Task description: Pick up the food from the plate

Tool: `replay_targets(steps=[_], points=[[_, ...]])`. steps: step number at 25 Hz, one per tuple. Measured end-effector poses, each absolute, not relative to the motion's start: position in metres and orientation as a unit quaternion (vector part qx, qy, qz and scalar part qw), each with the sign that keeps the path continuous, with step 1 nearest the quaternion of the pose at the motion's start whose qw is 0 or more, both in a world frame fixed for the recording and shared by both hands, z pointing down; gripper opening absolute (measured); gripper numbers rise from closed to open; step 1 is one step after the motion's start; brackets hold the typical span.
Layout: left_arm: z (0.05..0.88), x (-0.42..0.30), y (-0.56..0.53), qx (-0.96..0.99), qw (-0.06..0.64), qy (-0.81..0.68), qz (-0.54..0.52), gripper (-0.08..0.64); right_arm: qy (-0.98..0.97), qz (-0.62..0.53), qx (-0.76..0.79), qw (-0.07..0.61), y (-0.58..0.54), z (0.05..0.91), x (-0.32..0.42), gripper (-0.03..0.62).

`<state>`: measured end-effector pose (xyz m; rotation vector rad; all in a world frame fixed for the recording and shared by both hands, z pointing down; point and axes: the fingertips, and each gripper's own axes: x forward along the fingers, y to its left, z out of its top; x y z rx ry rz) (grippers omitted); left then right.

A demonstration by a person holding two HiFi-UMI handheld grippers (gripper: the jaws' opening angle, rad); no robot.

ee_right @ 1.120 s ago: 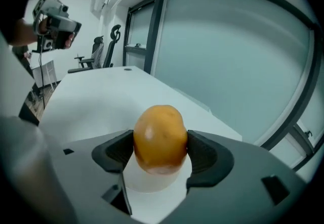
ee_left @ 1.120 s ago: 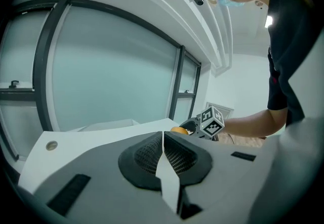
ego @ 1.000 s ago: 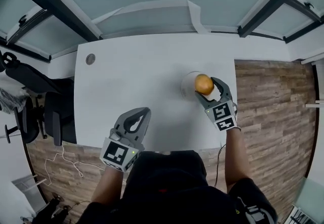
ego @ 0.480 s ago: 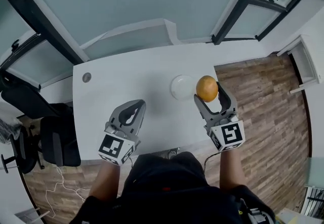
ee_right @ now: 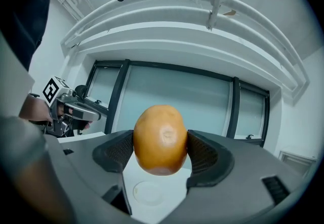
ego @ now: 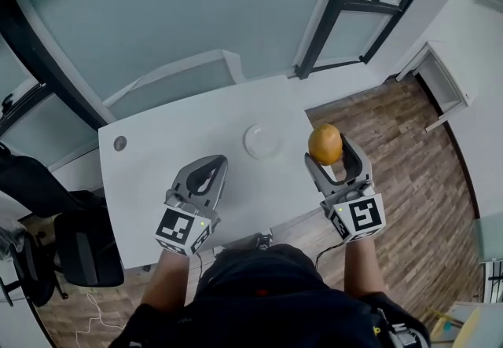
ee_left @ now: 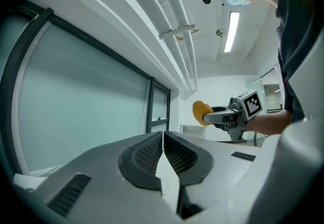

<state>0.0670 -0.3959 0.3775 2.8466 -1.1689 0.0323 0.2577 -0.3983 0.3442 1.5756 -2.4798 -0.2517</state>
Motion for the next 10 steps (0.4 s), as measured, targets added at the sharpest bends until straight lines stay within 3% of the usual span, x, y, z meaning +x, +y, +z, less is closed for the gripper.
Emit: replay_targets(steps=[5,10], points=[[0.368,0.066,-0.386,0.925,0.023,-0.378,0.014,0.029,-0.831,-0.091,0.534,0.128,-0.391,0.351,0.256,0.348],[0.363,0.065,-0.38,0.926,0.018,-0.378,0.018,0.029,-0.831,-0.084,0.537,0.119,-0.391,0.348,0.255,0.347]])
